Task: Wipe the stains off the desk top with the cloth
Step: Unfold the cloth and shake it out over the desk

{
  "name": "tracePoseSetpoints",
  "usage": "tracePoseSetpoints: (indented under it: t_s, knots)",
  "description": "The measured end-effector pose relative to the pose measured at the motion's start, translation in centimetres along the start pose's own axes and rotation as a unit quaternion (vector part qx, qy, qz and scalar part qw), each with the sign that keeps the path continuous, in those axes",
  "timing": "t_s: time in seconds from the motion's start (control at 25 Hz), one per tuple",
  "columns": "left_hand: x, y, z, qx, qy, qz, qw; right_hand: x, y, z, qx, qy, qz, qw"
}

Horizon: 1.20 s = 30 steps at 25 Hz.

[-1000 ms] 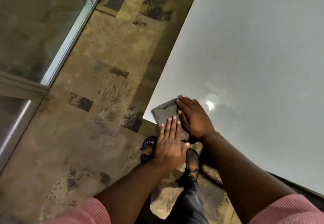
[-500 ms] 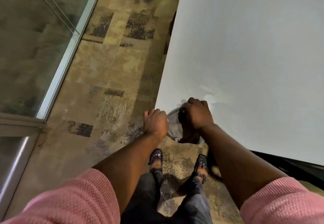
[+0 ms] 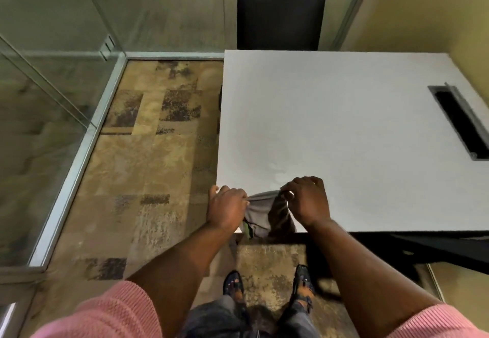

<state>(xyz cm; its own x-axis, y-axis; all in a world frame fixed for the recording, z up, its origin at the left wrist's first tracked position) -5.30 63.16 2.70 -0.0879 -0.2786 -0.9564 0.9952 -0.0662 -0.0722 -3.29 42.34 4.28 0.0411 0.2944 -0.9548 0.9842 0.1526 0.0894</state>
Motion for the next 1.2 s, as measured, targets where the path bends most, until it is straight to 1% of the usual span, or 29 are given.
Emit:
tracePoseSetpoints:
  t_s: [0.2, 0.32, 0.4, 0.6, 0.68, 0.76, 0.92, 1.08, 1.2]
  knots:
    - [-5.3, 2.6, 5.3, 0.081, 0.020, 0.038, 0.996, -6.5, -1.2, 2.1, 0.026, 0.005, 0.094, 0.995]
    - [-8.3, 4.2, 9.0, 0.130, 0.026, 0.067, 0.989, -11.0, -1.9, 3.4, 0.041, 0.011, 0.166, 0.985]
    - [-10.5, 5.3, 11.7, 0.165, 0.030, 0.092, 0.982, -14.1, -2.1, 4.6, 0.055, 0.006, 0.214, 0.975]
    - [-14.9, 7.3, 18.8, 0.247, 0.021, 0.143, 0.958, -20.4, -3.8, 7.5, 0.093, 0.000, 0.301, 0.949]
    - [-15.7, 7.5, 22.0, 0.285, 0.020, 0.148, 0.947, -23.0, -5.0, 8.8, 0.115, -0.001, 0.340, 0.933]
    - [-16.5, 7.6, 25.3, 0.319, -0.004, 0.150, 0.936, -25.4, -6.2, 10.3, 0.134, -0.010, 0.372, 0.918]
    - [-17.1, 8.4, 31.3, 0.359, -0.057, 0.140, 0.921, -28.3, -7.7, 14.5, 0.165, -0.008, 0.392, 0.905]
    - [-16.2, 9.6, 37.3, 0.352, -0.133, 0.126, 0.918, -30.5, -8.7, 20.6, 0.189, -0.012, 0.403, 0.896]
    - [-13.8, 10.7, 41.9, 0.346, -0.151, 0.118, 0.918, -31.4, -9.3, 25.8, 0.197, -0.009, 0.396, 0.897]
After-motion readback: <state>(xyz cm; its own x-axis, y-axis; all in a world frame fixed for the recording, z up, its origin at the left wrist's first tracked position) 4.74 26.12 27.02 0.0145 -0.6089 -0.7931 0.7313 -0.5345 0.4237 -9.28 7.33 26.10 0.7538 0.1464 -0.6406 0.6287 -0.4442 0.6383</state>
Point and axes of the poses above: each hand's wrist, its own y-axis towards the middle knuckle, its own x-axis out of the palm, z = x × y, the point moved 9 cm from there along y, towards the middle knuckle, and after that the axes turned 4 degrees about z, right-handed, at the moved point
